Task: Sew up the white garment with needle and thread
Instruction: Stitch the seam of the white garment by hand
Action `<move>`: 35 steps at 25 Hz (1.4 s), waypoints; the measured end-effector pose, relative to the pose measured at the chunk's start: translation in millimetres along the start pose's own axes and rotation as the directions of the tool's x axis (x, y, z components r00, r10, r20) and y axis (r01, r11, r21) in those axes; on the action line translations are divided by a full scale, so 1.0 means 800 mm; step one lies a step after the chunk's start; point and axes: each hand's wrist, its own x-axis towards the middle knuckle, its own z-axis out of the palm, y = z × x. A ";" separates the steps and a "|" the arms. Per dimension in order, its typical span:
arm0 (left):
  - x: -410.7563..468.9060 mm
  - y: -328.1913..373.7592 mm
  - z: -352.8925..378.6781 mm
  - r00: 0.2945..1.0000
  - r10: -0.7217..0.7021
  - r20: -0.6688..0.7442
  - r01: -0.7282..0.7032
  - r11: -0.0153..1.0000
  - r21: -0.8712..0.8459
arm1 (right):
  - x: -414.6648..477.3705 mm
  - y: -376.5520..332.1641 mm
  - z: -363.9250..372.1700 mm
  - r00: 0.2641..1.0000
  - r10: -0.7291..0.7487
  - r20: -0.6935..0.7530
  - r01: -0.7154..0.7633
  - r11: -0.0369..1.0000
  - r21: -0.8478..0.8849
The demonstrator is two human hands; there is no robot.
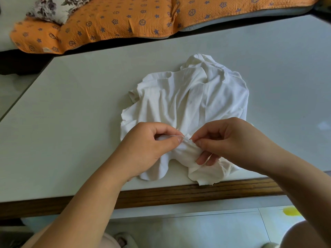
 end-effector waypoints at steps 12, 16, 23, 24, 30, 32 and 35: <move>0.003 -0.001 -0.002 0.995 -0.065 0.078 0.077 0.982 -0.171 | 0.002 0.004 0.009 0.999 -0.016 0.030 0.010 0.981 0.192; 0.004 -0.003 -0.003 0.993 -0.075 0.088 0.096 0.962 -0.256 | 0.006 0.006 0.015 1.000 0.007 -0.013 -0.004 0.968 0.252; 0.008 -0.006 0.002 0.989 -0.128 0.075 0.147 0.920 -0.362 | 0.002 0.000 0.022 0.997 0.048 -0.063 -0.025 0.949 0.315; 0.007 -0.005 0.003 0.988 -0.131 0.079 0.151 0.917 -0.370 | 0.000 0.000 0.023 0.997 0.041 -0.066 -0.018 0.949 0.316; 0.007 -0.004 0.011 0.988 -0.121 0.099 0.148 0.926 -0.348 | -0.006 -0.003 0.029 0.992 -0.014 -0.126 0.045 0.968 0.247; 0.008 -0.005 0.013 0.988 -0.119 0.101 0.145 0.939 -0.312 | -0.006 -0.002 0.030 0.991 -0.028 -0.132 0.056 0.976 0.212; 0.006 -0.005 0.014 0.988 -0.118 0.104 0.141 0.957 -0.255 | -0.002 0.001 0.031 0.982 -0.039 -0.187 0.067 0.987 0.146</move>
